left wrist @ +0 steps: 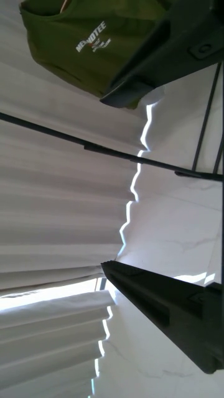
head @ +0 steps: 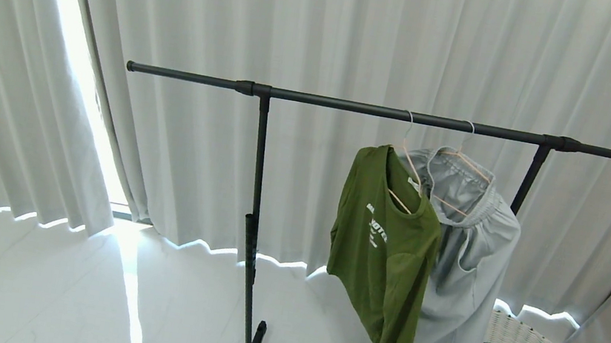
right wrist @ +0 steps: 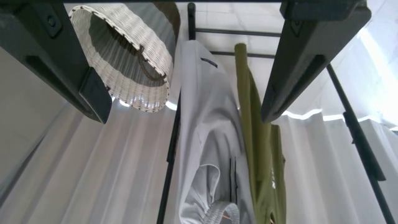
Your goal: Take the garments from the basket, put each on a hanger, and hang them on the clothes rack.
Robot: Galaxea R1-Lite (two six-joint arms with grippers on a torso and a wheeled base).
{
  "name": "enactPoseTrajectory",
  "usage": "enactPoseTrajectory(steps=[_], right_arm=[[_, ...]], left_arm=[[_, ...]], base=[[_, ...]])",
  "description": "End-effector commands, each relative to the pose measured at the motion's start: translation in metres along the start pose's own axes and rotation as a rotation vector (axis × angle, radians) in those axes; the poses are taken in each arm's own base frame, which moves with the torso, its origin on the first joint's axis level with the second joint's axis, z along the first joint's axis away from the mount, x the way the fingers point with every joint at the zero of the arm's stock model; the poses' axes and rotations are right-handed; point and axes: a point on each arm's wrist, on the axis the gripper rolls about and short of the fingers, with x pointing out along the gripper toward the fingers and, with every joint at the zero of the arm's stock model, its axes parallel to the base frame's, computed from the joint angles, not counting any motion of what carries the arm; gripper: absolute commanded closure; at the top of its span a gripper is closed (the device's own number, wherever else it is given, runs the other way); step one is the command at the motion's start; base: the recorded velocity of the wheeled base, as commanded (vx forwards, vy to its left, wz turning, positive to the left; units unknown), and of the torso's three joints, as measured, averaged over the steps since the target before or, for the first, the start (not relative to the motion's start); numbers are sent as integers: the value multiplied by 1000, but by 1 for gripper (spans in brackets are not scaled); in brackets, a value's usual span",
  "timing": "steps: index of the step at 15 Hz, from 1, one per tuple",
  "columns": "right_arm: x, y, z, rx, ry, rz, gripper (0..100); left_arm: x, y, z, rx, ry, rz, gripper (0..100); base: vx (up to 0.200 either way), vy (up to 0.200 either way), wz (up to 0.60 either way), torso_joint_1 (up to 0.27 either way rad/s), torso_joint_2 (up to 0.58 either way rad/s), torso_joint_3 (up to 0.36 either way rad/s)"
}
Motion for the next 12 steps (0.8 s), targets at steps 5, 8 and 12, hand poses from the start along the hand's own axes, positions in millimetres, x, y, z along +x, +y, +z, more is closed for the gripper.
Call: enactPoseTrajectory(steps=[5, 8, 12], right_arm=[[0, 0, 0, -1, -1, 0, 0], [0, 0, 0, -5, -1, 0, 0], [0, 0, 0, 1, -1, 0, 0]], left_arm=[[0, 0, 0, -1, -1, 0, 0], [0, 0, 0, -1, -1, 0, 0], [0, 0, 0, -1, -1, 0, 0]], base=[[0, 0, 0, 0, 0, 0], [0, 0, 0, 0, 0, 0], [0, 0, 0, 0, 0, 0]])
